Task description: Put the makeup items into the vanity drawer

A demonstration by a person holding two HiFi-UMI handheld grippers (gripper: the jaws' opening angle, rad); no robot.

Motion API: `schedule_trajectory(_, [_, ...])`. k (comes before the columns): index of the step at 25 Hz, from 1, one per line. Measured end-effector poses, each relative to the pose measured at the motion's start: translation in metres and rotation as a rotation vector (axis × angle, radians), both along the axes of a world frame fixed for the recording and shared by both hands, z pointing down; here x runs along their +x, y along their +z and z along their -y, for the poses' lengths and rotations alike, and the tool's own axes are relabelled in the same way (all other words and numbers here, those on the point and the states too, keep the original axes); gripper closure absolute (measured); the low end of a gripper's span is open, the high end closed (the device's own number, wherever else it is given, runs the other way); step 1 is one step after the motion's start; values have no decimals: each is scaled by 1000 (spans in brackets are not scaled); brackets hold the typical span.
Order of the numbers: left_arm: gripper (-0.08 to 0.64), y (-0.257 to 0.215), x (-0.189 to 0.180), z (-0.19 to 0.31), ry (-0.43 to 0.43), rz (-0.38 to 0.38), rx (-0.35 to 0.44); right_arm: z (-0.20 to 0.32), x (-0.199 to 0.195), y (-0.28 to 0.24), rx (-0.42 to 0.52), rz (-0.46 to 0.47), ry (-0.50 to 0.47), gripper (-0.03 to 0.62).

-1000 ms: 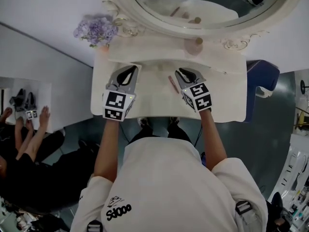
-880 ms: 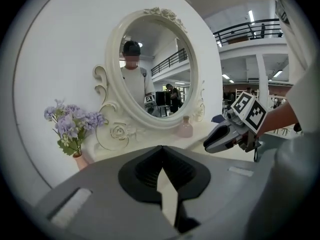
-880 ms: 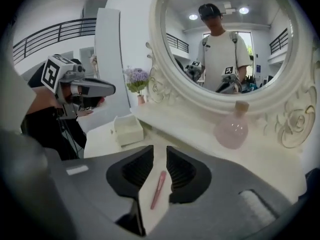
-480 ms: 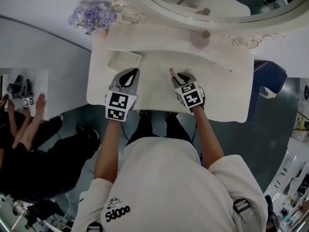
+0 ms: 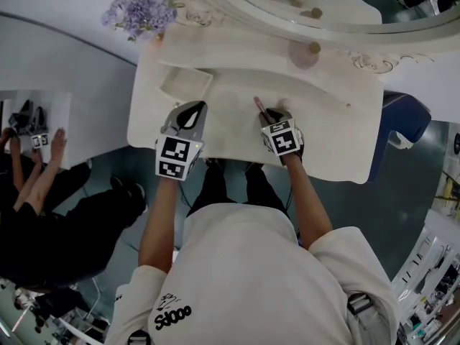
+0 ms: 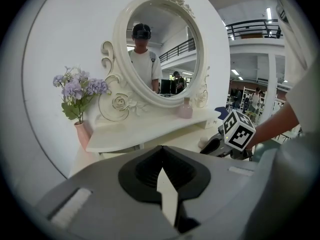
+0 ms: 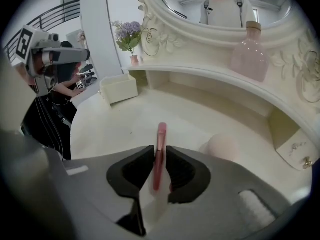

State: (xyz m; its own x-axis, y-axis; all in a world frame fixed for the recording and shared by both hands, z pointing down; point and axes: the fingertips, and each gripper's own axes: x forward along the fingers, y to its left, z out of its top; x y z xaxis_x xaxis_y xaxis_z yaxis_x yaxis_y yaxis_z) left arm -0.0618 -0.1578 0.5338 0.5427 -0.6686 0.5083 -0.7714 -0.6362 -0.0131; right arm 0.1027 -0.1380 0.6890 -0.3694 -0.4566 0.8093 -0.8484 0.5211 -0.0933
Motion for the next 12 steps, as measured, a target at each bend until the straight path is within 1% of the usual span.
schedule_trajectory(2, [540,0,-1,-2,-4,-1,1,-1,-1,1,-4,4,-3,543])
schedule_trajectory(7, [540,-8,-6,-5,-14,-1,17,-3,-2,0,-7,-15,-15,545])
schedule_trajectory(12, [540,-18,-21,-4,-47,-3,45,7,-13,-30,47,-3,-49,545])
